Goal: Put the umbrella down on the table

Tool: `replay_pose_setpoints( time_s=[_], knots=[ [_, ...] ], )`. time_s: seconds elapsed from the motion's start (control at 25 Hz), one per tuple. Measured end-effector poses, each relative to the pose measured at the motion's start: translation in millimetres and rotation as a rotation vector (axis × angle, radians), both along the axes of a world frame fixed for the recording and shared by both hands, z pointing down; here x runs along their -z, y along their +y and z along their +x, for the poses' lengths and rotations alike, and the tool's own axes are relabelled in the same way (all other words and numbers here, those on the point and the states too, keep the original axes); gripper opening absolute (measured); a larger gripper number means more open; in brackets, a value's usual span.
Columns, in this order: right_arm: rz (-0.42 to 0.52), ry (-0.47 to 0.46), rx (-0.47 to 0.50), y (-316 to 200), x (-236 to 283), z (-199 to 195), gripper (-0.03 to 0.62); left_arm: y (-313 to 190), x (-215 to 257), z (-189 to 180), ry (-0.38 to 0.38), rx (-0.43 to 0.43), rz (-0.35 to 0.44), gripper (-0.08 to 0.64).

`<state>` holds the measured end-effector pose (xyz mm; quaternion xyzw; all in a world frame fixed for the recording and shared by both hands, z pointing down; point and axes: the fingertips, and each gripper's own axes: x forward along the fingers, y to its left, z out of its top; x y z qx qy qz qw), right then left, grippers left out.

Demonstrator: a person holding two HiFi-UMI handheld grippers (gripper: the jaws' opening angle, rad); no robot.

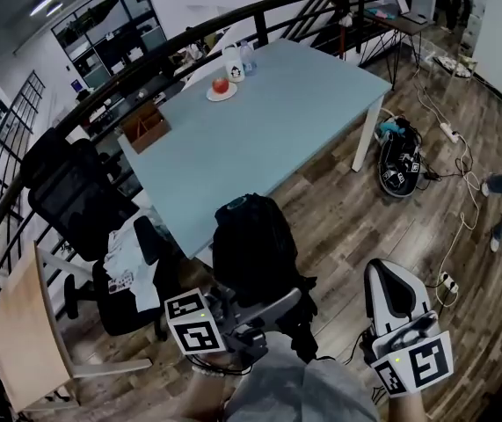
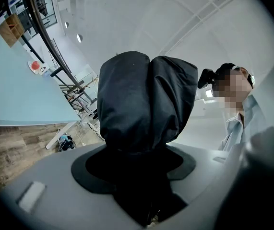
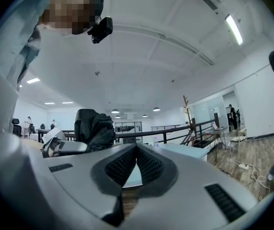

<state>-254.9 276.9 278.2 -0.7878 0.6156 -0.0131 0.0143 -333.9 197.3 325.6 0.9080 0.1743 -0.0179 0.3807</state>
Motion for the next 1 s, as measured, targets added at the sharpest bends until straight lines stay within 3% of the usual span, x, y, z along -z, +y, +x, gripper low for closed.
replay_pose_setpoints(
  time_s=[0.64,1.0],
  knots=[
    [-0.001,0.005,-0.073,-65.5,8.4,95.9,0.000,-72.6,7.9,100.9,0.014,-0.070,-0.013,0.257],
    [-0.025,-0.021,-0.085,-102.6,-3.7,133.7,0.000,-106.5,-0.4,138.7,0.005,-0.096,-0.018,0.256]
  ],
)
